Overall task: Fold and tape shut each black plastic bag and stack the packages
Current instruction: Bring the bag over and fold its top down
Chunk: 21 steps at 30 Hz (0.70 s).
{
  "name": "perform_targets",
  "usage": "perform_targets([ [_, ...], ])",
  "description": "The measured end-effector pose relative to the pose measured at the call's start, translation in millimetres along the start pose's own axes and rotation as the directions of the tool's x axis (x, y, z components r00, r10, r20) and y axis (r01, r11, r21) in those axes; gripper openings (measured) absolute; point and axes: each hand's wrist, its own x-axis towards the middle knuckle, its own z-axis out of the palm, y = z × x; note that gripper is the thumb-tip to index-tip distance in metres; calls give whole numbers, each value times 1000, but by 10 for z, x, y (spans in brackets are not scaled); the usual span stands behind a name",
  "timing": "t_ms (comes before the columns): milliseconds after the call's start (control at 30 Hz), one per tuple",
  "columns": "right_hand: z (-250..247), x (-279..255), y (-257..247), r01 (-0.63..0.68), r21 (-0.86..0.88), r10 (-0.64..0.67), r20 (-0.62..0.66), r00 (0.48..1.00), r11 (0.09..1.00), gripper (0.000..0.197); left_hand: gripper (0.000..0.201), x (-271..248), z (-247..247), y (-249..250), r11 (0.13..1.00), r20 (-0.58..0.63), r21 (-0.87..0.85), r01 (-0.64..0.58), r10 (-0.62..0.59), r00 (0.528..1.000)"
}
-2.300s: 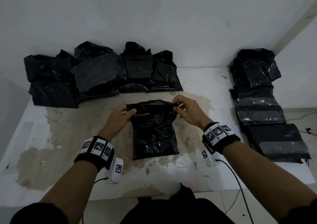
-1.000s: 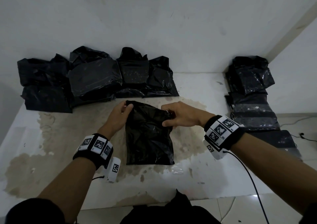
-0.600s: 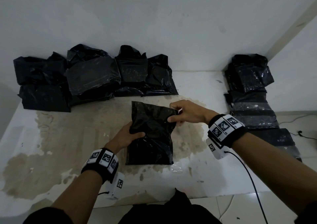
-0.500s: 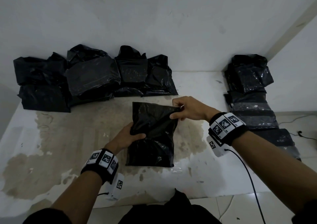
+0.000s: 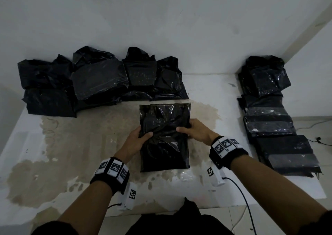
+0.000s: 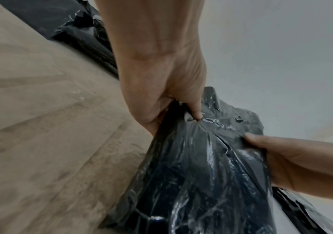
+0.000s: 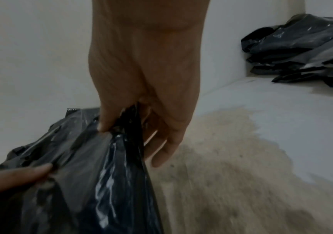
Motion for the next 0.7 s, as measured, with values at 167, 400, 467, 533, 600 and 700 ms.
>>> perform_targets([
  [167,83,78,176,55,58,-46,-154,987,997,26,23,16,-104,-126,1000,-130,28,10,-7,991],
  [400,79,27,106,124,88,-115,-97,989,988,22,29,28,-105,57,998,-181,-53,-31,21,983],
  [467,61,-1,64,109,93,-104,-61,993,990,18,24,103,-96,187,993,-226,-86,-82,61,972],
  [533,39,-12,23,118,109,-110,-77,991,987,18,22,175,-88,304,989,-250,-83,-118,94,964],
  [600,-12,36,15,133,84,-118,-162,980,988,26,20,211,-93,353,990,-246,-76,-123,101,964],
  [700,-59,79,18,102,60,-85,-238,968,993,30,14,222,-144,335,993,-225,-81,-87,67,972],
])
